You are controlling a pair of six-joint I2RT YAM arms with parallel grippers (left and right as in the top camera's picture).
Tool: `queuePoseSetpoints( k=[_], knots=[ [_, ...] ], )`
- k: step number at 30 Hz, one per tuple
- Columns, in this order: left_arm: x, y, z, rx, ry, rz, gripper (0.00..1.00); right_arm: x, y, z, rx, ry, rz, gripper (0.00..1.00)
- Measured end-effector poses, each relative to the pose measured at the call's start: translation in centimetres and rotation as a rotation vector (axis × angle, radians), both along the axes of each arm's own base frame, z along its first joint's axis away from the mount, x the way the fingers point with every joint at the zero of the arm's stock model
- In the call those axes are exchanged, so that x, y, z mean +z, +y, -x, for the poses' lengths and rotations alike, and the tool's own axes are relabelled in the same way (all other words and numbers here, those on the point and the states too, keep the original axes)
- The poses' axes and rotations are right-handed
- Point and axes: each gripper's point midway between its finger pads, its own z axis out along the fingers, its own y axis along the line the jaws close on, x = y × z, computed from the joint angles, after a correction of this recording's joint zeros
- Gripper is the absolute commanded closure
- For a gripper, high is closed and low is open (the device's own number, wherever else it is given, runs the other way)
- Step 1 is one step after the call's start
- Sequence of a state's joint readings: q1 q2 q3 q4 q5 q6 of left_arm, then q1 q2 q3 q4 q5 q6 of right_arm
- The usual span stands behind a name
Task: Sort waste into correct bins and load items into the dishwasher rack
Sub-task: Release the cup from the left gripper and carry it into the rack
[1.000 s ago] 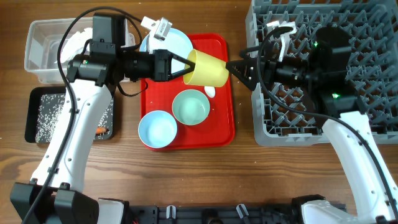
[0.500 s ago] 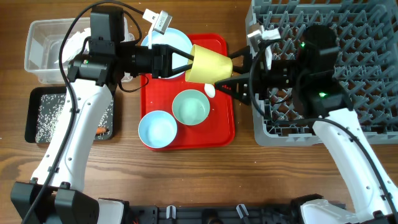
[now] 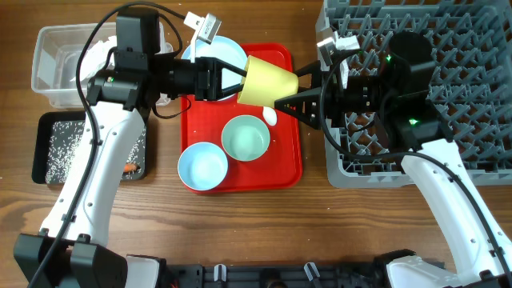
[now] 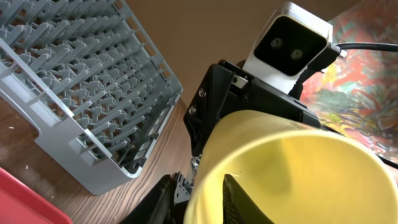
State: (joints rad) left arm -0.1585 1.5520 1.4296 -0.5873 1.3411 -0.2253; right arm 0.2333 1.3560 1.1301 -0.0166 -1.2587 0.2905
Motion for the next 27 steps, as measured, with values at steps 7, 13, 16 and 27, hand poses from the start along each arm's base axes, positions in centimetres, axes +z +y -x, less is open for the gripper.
queuePoseSetpoints(
  k=[7, 13, 16, 27],
  knots=[
    [-0.2, 0.0, -0.3, 0.015, -0.004, -0.013, 0.58, -0.4, -2.9, -2.5, -0.122, 0.034, 0.011, 0.34],
    [-1.6, 0.4, -1.7, 0.104, -0.004, -0.091, 0.43, -2.1, -8.6, -5.6, -0.327, 0.172, 0.030, 0.34],
    [-3.2, 1.1, -2.7, 0.184, 0.029, -0.174, 0.36, -4.7, -11.6, -6.8, -0.480, 0.336, 0.072, 0.34],
    [-10.8, 6.8, -4.7, 0.513, 0.163, -0.613, 0.00, -7.1, -22.1, -1.3, -1.072, 0.698, 0.525, 0.33]
  ],
)
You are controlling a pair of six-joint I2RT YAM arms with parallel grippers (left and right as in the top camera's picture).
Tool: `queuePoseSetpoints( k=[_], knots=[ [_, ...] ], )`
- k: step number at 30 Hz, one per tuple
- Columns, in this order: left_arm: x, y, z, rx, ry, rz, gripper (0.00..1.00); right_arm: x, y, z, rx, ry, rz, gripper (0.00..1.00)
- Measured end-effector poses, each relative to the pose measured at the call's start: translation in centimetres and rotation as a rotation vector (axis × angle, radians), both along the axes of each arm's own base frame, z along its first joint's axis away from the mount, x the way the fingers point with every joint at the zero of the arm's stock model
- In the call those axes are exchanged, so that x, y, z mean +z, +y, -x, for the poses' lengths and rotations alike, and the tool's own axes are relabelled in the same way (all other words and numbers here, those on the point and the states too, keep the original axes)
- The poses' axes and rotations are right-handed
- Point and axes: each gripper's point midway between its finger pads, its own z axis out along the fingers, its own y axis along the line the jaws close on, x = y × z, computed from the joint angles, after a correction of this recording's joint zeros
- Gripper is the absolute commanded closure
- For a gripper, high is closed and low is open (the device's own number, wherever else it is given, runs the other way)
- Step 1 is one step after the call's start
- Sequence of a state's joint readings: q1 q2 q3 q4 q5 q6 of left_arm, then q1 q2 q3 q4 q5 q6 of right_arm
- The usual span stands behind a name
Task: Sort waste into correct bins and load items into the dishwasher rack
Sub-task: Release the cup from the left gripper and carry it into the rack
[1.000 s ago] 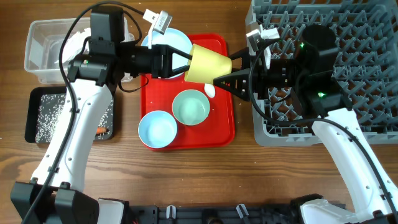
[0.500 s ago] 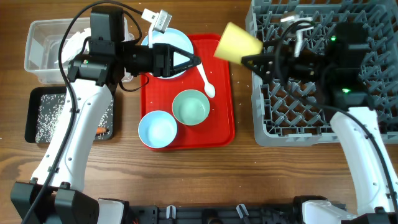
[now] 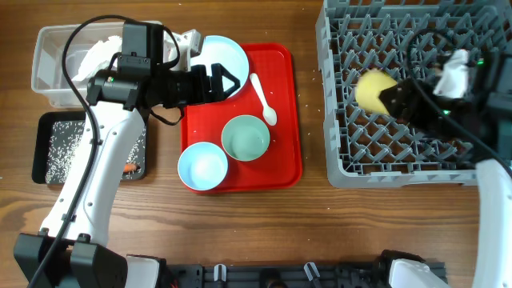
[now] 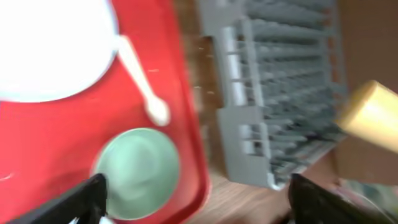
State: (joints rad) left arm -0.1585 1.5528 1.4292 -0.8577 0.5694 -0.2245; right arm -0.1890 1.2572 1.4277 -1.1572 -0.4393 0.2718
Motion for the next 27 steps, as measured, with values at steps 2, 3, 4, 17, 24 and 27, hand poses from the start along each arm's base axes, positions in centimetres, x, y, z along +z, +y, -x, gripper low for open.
queuePoseSetpoints(
  k=[2, 3, 4, 17, 24, 27],
  knots=[
    [-0.9, 1.2, -0.1, 0.043, 0.013, -0.068, 0.00, 1.4, -1.8, 2.1, -0.068, 0.048, 0.113, 0.33],
    [-1.1, 1.6, -0.2, 0.059, 0.013, -0.092, 0.00, 1.8, -2.6, 3.0, -0.097, 0.069, 0.160, 0.33],
    [-1.4, 2.1, -0.3, 0.076, 0.015, -0.120, 0.00, 1.8, -3.1, 3.7, -0.113, 0.089, 0.190, 0.32],
    [-2.0, 3.7, -0.8, 0.131, 0.007, -0.210, 0.00, -2.4, -5.3, 3.7, -0.142, 0.315, 0.276, 0.28],
    [-2.1, 3.8, -0.8, 0.136, 0.005, -0.218, 0.00, -2.0, -4.0, 2.8, -0.040, 0.256, 0.246, 0.24],
    [-2.2, 4.3, -0.9, 0.149, 0.012, -0.222, 0.00, -1.2, -1.3, 1.4, 0.079, 0.168, 0.208, 0.23]
  ],
)
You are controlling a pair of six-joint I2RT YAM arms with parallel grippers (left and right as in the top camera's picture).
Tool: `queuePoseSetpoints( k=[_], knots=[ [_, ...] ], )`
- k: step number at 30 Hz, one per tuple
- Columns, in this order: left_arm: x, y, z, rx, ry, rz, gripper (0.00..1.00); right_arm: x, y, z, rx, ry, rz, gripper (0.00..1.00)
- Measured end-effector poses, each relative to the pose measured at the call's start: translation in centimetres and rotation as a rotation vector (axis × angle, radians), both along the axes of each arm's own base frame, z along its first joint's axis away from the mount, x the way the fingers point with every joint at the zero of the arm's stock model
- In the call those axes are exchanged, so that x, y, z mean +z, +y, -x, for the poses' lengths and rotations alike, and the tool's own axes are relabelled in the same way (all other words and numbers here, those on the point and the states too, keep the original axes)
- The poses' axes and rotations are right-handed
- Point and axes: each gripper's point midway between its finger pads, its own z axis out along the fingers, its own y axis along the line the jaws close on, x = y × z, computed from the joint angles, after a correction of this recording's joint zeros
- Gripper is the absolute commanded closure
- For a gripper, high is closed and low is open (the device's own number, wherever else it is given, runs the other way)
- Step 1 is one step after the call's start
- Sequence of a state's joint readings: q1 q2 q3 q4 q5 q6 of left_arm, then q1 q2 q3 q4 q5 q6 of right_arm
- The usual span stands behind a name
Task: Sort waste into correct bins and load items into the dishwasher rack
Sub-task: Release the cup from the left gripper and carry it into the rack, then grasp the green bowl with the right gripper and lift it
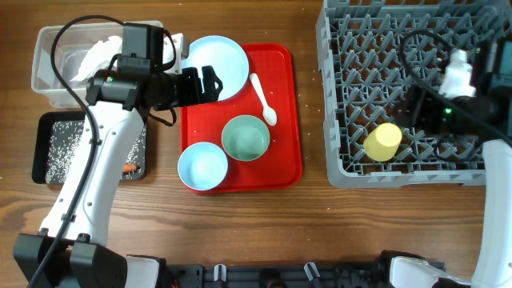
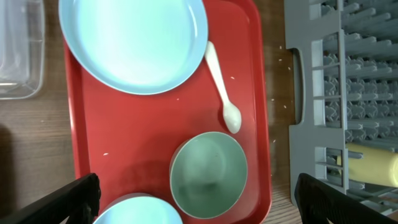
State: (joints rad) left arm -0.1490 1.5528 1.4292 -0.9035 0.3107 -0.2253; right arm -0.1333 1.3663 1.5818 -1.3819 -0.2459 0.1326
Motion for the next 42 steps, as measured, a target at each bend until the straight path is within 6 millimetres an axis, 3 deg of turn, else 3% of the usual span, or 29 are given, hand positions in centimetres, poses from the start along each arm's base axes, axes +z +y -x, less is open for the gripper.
queuePoseSetpoints(
  k=[3, 8, 9, 11, 14, 17, 19, 22, 23, 24, 30, 32, 36, 42],
  knots=[
    [-0.3, 1.8, 0.1, 0.061, 0.033, 0.004, 0.00, 0.7, 3.2, -1.1, 0.110, -0.061, -0.020, 0.22],
    [-0.7, 7.5, -0.4, 0.220, 0.058, -0.005, 0.00, 2.5, 11.0, -2.2, 0.311, -0.184, -0.076, 0.21],
    [-0.8, 10.0, -0.5, 0.288, 0.062, -0.019, 0.00, 2.7, 12.0, -2.1, 0.334, -0.194, -0.083, 0.21],
    [-0.9, 12.7, -0.4, 0.364, 0.065, -0.033, 0.00, 2.7, 14.1, -2.0, 0.371, -0.202, -0.093, 0.21],
    [-1.0, 16.3, -0.1, 0.459, 0.067, -0.050, 0.00, 1.1, 17.3, -2.3, 0.415, -0.167, -0.085, 0.21],
    [-1.0, 18.0, 0.2, 0.505, 0.068, -0.052, 0.00, -1.8, 19.3, -3.3, 0.415, -0.098, -0.059, 0.23],
    [-1.0, 18.5, 0.3, 0.519, 0.069, -0.054, 0.00, -4.5, 20.4, -4.1, 0.401, -0.030, -0.043, 0.25],
    [-1.0, 18.6, 0.3, 0.521, 0.069, -0.055, 0.00, -9.4, 21.5, -5.0, 0.372, 0.094, -0.014, 0.35],
    [-1.0, 18.6, 0.3, 0.521, 0.069, -0.055, 0.00, -10.1, 21.6, -5.0, 0.351, 0.118, -0.016, 0.36],
    [-1.0, 18.6, 0.3, 0.521, 0.069, -0.055, 0.00, -12.7, 21.9, -5.1, 0.333, 0.188, 0.002, 0.36],
    [-1.0, 18.6, 0.3, 0.520, 0.069, -0.055, 0.00, -20.3, 23.9, -4.4, 0.251, 0.384, 0.006, 0.48],
    [-1.0, 18.6, 0.3, 0.521, 0.069, -0.055, 0.00, -22.1, 24.2, -3.9, 0.232, 0.434, 0.013, 0.56],
    [-1.0, 18.6, 0.3, 0.520, 0.069, -0.055, 0.00, -23.2, 24.6, -3.8, 0.208, 0.457, 0.007, 0.80],
    [-1.0, 18.6, 0.3, 0.521, 0.069, -0.055, 0.00, -23.2, 25.0, -4.3, 0.203, 0.437, -0.009, 0.81]
  ],
)
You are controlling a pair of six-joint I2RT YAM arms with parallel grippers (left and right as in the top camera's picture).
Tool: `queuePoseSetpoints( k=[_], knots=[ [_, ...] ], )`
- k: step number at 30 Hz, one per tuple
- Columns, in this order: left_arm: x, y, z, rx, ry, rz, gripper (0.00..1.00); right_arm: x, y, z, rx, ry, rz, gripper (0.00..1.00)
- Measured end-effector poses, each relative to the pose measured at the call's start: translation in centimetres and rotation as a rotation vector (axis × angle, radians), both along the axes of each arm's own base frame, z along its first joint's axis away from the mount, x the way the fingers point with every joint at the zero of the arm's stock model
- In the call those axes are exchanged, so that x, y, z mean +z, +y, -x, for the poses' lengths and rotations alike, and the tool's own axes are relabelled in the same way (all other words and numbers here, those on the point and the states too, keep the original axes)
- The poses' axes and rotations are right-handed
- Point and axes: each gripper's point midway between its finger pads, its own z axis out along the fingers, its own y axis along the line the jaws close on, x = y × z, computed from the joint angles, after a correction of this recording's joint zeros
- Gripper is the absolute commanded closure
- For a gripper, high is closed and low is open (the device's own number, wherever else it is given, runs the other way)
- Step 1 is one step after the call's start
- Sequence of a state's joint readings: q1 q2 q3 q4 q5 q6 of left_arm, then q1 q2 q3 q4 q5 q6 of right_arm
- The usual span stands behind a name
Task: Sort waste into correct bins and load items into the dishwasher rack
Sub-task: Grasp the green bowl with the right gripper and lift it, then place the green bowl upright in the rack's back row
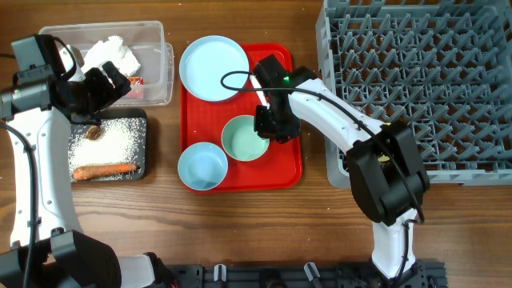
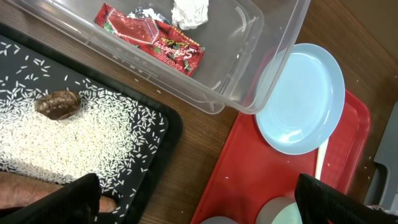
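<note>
On the red tray (image 1: 286, 172) sit a light-blue plate (image 1: 212, 68), a green bowl (image 1: 242, 140) and a blue bowl (image 1: 202, 166). A white spoon (image 2: 319, 160) lies beside the plate. My right gripper (image 1: 268, 122) is down at the green bowl's right rim; whether its fingers grip the rim I cannot tell. My left gripper (image 2: 202, 200) hangs open and holds nothing, over the gap between the clear bin (image 1: 166, 80) and the black tray (image 1: 142, 120). The grey dishwasher rack (image 1: 416, 80) stands at the right, and no cup shows in it.
The clear bin holds crumpled white paper (image 1: 112, 52) and a red wrapper (image 2: 155, 40). On the black tray lie scattered rice, a carrot (image 1: 104, 170) and a brown lump (image 2: 57, 104). My right arm stretches from the rack's front left corner across the tray.
My left gripper has gone from beside the plate to the bins at the far left. My right gripper has left the rack and is at the green bowl. The yellow cup no longer shows.
A yellow cup was held over the red tray between both grippers. Then the right gripper had it over the rack and the left was back by the plate. Then the cup lay in the rack's front. Now the right gripper is at the green bowl.
</note>
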State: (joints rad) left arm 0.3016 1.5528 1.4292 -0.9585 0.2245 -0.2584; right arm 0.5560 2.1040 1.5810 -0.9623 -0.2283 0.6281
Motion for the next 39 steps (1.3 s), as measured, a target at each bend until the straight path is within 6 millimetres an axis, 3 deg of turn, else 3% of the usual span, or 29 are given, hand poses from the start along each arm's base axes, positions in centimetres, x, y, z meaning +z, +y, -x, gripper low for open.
queuePoseSetpoints(
  k=[2, 4, 13, 16, 19, 22, 25, 26, 28, 31, 33, 36, 39],
  knots=[
    [0.0, 0.0, 0.0, 0.000, 0.000, 0.000, 0.00, 0.0, 0.1, -0.1, 0.000, -0.006, -0.004, 0.82],
    [0.0, 0.0, 0.0, 0.000, 0.000, 0.000, 0.00, -0.1, 0.3, -0.5, -0.007, -0.022, -0.014, 0.96],
    [0.0, 0.0, 0.0, 0.000, 0.000, 0.000, 0.00, -0.4, 0.1, -0.2, -0.022, -0.010, -0.008, 0.96],
    [0.0, 0.0, 0.0, 0.000, 0.000, 0.000, 0.00, 0.8, -0.7, -0.3, -0.035, -0.025, 0.000, 0.96],
    [0.0, 0.0, 0.0, 0.000, 0.000, 0.000, 0.00, 5.0, -3.1, -0.9, -0.074, -0.107, 0.032, 0.96],
    [0.0, 0.0, 0.0, 0.000, 0.000, 0.000, 0.00, 13.4, -6.8, -3.4, -0.157, -0.377, 0.072, 0.96],
    [0.0, 0.0, 0.0, -0.001, 0.000, 0.000, 0.00, 22.1, -12.6, -4.7, -0.298, -0.704, 0.236, 0.96],
    [0.0, 0.0, 0.0, 0.000, 0.000, 0.000, 0.00, 24.2, -14.4, -5.0, -0.349, -0.790, 0.310, 0.96],
    [0.0, 0.0, 0.0, 0.000, 0.000, 0.000, 0.00, 26.4, -17.0, -5.8, -0.436, -0.904, 0.442, 0.96],
    [0.0, 0.0, 0.0, 0.000, 0.000, 0.000, 0.00, 29.0, -20.5, -8.0, -0.581, -1.074, 0.699, 0.96],
    [0.0, 0.0, 0.0, 0.000, 0.002, 0.001, 0.00, 29.4, -21.4, -10.2, -0.617, -1.144, 0.819, 0.96],
    [-0.1, 0.1, 0.1, 0.004, 0.004, -0.002, 0.00, 28.4, -22.3, -13.7, -0.595, -1.172, 0.972, 0.96],
    [-0.1, 0.0, 0.1, 0.004, 0.005, -0.001, 0.00, 25.9, -23.3, -16.5, -0.510, -1.130, 1.114, 0.96]
  ],
)
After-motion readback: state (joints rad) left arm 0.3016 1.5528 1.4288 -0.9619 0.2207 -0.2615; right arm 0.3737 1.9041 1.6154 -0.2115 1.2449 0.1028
